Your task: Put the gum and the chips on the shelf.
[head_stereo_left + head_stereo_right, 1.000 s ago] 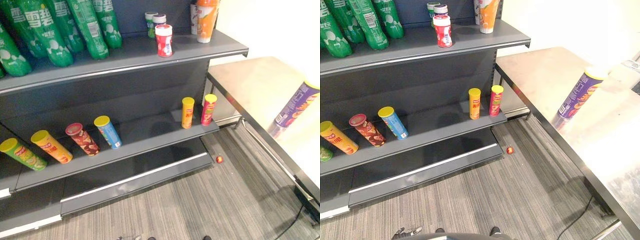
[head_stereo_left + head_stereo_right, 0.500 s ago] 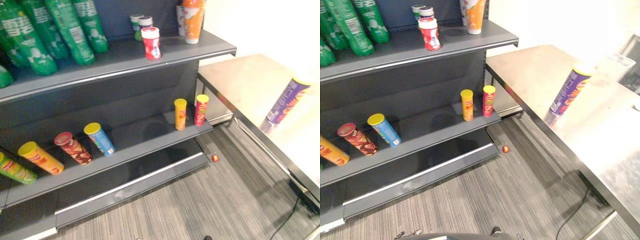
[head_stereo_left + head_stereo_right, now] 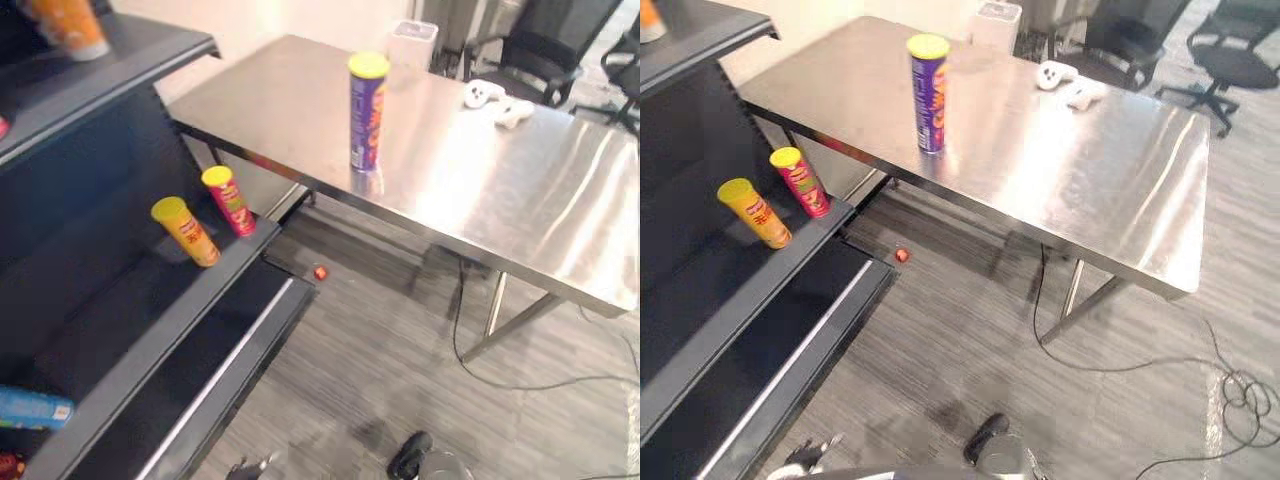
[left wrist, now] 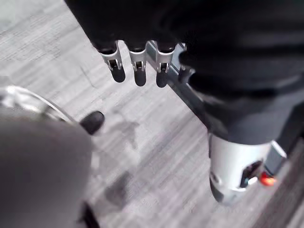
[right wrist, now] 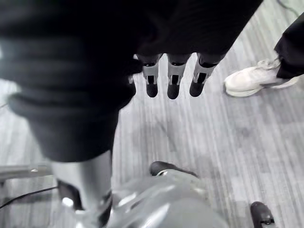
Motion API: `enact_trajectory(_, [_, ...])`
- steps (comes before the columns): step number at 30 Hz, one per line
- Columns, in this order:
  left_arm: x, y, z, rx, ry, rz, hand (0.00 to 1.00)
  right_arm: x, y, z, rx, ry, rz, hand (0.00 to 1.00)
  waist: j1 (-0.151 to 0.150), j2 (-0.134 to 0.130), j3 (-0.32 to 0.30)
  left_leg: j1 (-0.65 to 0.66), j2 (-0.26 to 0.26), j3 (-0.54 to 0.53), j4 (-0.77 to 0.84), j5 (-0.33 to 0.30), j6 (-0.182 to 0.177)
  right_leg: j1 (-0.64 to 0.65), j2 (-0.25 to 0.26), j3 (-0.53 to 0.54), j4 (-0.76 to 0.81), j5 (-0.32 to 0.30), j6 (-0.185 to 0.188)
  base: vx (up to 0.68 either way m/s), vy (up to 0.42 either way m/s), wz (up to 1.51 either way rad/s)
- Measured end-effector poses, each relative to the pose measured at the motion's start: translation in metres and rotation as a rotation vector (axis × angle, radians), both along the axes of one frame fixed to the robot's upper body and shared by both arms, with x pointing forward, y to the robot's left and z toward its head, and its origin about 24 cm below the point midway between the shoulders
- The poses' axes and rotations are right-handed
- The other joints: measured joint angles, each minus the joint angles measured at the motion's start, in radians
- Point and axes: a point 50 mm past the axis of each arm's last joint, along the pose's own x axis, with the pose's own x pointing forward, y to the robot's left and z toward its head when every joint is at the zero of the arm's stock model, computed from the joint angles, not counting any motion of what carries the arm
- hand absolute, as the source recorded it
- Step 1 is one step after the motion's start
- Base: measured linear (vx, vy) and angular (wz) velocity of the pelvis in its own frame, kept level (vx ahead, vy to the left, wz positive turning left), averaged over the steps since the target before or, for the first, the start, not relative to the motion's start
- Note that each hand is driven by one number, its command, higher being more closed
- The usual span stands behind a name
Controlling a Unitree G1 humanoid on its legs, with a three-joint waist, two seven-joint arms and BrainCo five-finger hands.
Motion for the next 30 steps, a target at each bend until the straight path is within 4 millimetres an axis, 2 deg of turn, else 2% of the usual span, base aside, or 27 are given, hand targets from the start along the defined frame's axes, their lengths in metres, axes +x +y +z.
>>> enact_trajectory(3, [0.003, -0.015, -0.002, -0.052, -0.008, 0.027, 0.0, 0.014, -0.004, 0.002, -0.013, -0.028, 0.047, 0.0, -0.017, 0.015, -0.004, 0.017, 0.022, 0.058, 0.019, 0.002, -0.001, 0.006, 0.067, 0.055, -0.095, 0.031, -0.004, 0.05, -0.038, -0.64])
enact_trajectory(4, [0.002, -0.016, -0.002, -0.056, -0.006, 0.034, 0.0, 0.015, -0.003, 0.002, -0.014, -0.032, 0.048, 0.0, -0.017, 0.014, -0.003, 0.021, 0.027, 0.067, 0.026, 0.003, -0.002, 0.01, 0.076, 0.063, -0.108, 0.034, -0.006, 0.08, -0.039, -0.51])
enact_trajectory(6, [0.001, -0.013, -0.003, -0.057, -0.001, 0.062, 0.0, 0.014, -0.002, 0.001, -0.01, -0.03, 0.047, 0.0, -0.035, 0.009, 0.001, 0.037, 0.043, 0.076, 0.047, 0.015, -0.01, 0.025, 0.091, 0.077, -0.125, 0.036, -0.005, 0.08, -0.022, -0.24])
enact_trajectory(9, [-0.003, -0.009, -0.003, -0.047, 0.005, 0.1, 0.0, 0.009, 0.001, 0.0, 0.004, -0.011, 0.041, 0.0, -0.035, -0.009, 0.005, 0.04, 0.135, 0.073, 0.271, 0.017, -0.009, 0.047, 0.084, 0.106, -0.113, 0.017, -0.02, 0.11, -0.001, -0.32])
enact_trajectory(10, [-0.003, -0.008, -0.002, -0.05, -0.006, 0.128, 0.0, 0.01, -0.001, 0.0, -0.003, -0.016, 0.04, 0.0, -0.036, 0.002, 0.01, 0.04, 0.213, 0.067, 0.428, 0.025, 0.004, 0.053, 0.087, 0.134, -0.082, -0.01, -0.028, 0.1, 0.014, -0.66])
enact_trajectory(11, [-0.005, -0.008, -0.003, -0.054, -0.003, 0.135, 0.0, 0.011, -0.003, 0.001, -0.008, -0.02, 0.041, 0.0, -0.035, 0.009, 0.014, 0.039, 0.24, 0.055, 0.484, 0.038, 0.022, 0.06, 0.089, 0.151, -0.076, -0.017, -0.028, 0.12, 0.033, -0.92])
enact_trajectory(12, [-0.006, -0.009, -0.003, -0.056, -0.008, 0.146, 0.0, 0.011, -0.004, 0.001, -0.013, -0.025, 0.036, 0.0, -0.034, 0.015, 0.015, 0.019, 0.286, -0.011, 0.604, 0.102, 0.09, 0.07, 0.089, 0.196, -0.074, -0.029, -0.025, 0.09, 0.043, -0.78])
enact_trajectory(13, [-0.006, -0.009, -0.003, -0.057, -0.011, 0.155, 0.0, 0.013, -0.004, 0.001, -0.014, -0.032, 0.039, 0.0, -0.03, 0.003, 0.021, -0.003, 0.298, -0.059, 0.657, 0.079, 0.089, 0.071, 0.081, 0.225, -0.075, -0.034, -0.028, 0.13, 0.075, -0.89])
enact_trajectory(14, [-0.001, -0.009, -0.001, -0.064, -0.039, 0.176, 0.0, 0.02, -0.004, 0.002, -0.02, -0.054, 0.043, 0.0, -0.034, 0.006, 0.022, -0.094, 0.262, -0.206, 0.721, -0.068, 0.075, 0.068, 0.063, 0.265, -0.077, -0.046, -0.03, 0.1, 0.088, -0.8])
enact_trajectory(15, [0.003, -0.009, 0.0, -0.059, -0.062, 0.169, 0.0, 0.023, -0.005, 0.003, -0.025, -0.061, 0.042, 0.0, -0.032, 0.003, 0.023, -0.189, 0.182, -0.369, 0.715, -0.151, 0.06, 0.063, 0.045, 0.304, -0.08, -0.052, -0.027, 0.1, 0.091, -0.8])
enact_trajectory(16, [0.002, -0.009, 0.001, -0.059, -0.067, 0.168, 0.0, 0.023, -0.006, 0.003, -0.024, -0.065, 0.037, 0.0, -0.023, 0.002, 0.023, -0.218, 0.139, -0.436, 0.681, -0.174, 0.057, 0.064, 0.038, 0.327, -0.08, -0.052, -0.026, 0.11, 0.117, -0.98])
enact_trajectory(17, [0.0, -0.009, 0.001, -0.057, -0.076, 0.174, 0.0, 0.023, -0.005, 0.003, -0.019, -0.069, 0.026, 0.0, -0.005, 0.003, 0.023, -0.248, 0.08, -0.512, 0.579, -0.183, 0.051, 0.076, 0.034, 0.361, -0.081, -0.045, -0.014, 0.14, 0.214, -1.1])
enact_trajectory(18, [0.0, -0.008, 0.001, -0.052, -0.081, 0.164, 0.0, 0.023, -0.005, 0.003, -0.018, -0.07, 0.022, 0.0, -0.005, 0.005, 0.023, -0.263, 0.043, -0.548, 0.41, -0.155, 0.05, 0.093, 0.038, 0.396, -0.08, -0.038, 0.019, 0.12, 0.187, -0.96])
enact_trajectory(19, [0.0, -0.008, 0.001, -0.052, -0.082, 0.164, 0.0, 0.023, -0.005, 0.003, -0.018, -0.07, 0.021, 0.0, -0.005, 0.008, 0.023, -0.266, 0.039, -0.555, 0.377, -0.139, 0.049, 0.094, 0.04, 0.401, -0.08, -0.04, 0.024, 0.09, 0.241, -0.81])
enact_trajectory(20, [0.0, -0.012, 0.001, -0.06, -0.087, 0.164, 0.0, 0.023, -0.008, 0.004, -0.026, -0.073, 0.019, 0.0, -0.004, 0.024, 0.02, -0.289, 0.029, -0.595, 0.255, -0.013, 0.048, 0.097, 0.056, 0.433, -0.079, -0.04, 0.051, 0.07, 0.228, -0.66])
enact_trajectory(21, [-0.001, -0.01, 0.001, -0.057, -0.088, 0.168, 0.0, 0.025, -0.009, 0.004, -0.029, -0.083, 0.009, 0.0, -0.003, 0.022, 0.014, -0.287, 0.018, -0.62, 0.237, -0.014, 0.053, 0.099, 0.061, 0.466, -0.09, -0.04, 0.083, 0.1, 0.258, -0.59])
enact_trajectory(22, [0.0, -0.01, 0.001, -0.057, -0.089, 0.162, 0.0, 0.023, -0.007, 0.004, -0.02, -0.084, 0.005, 0.0, -0.009, 0.018, 0.003, -0.29, 0.002, -0.63, 0.224, -0.013, 0.053, 0.099, 0.05, 0.473, -0.107, -0.032, 0.096, 0.15, 0.206, -0.27])
enact_trajectory(23, [0.002, -0.006, 0.003, -0.044, -0.102, 0.157, 0.0, 0.022, -0.002, 0.002, -0.001, -0.082, -0.003, 0.0, -0.007, -0.012, 0.0, -0.291, -0.029, -0.638, 0.197, -0.014, 0.052, 0.097, 0.032, 0.479, -0.135, -0.02, 0.113, 0.14, 0.155, 0.08])
enact_trajectory(26, [0.0, 0.001, 0.003, -0.029, -0.095, 0.162, 0.0, 0.02, 0.001, 0.001, 0.023, -0.094, -0.049, 0.0, 0.002, -0.031, 0.002, -0.276, -0.072, -0.634, 0.151, -0.02, 0.061, 0.102, 0.009, 0.491, -0.154, 0.003, 0.131, 0.1, 0.145, 0.1])
enact_trajectory(27, [-0.001, 0.001, 0.003, -0.028, -0.09, 0.161, 0.0, 0.02, 0.0, 0.002, 0.022, -0.102, -0.063, 0.0, 0.014, -0.026, 0.004, -0.24, -0.084, -0.627, 0.126, -0.019, 0.062, 0.126, 0.003, 0.494, -0.156, 0.005, 0.133, 0.04, 0.063, -0.05])
enact_trajectory(30, [-0.011, -0.003, 0.001, -0.029, -0.064, 0.143, 0.0, 0.026, -0.004, 0.004, 0.004, -0.132, -0.052, 0.0, 0.017, -0.004, -0.008, -0.165, -0.111, -0.617, 0.035, 0.004, 0.065, 0.154, -0.005, 0.498, -0.158, 0.0, 0.137, 0.05, 0.024, -0.12])
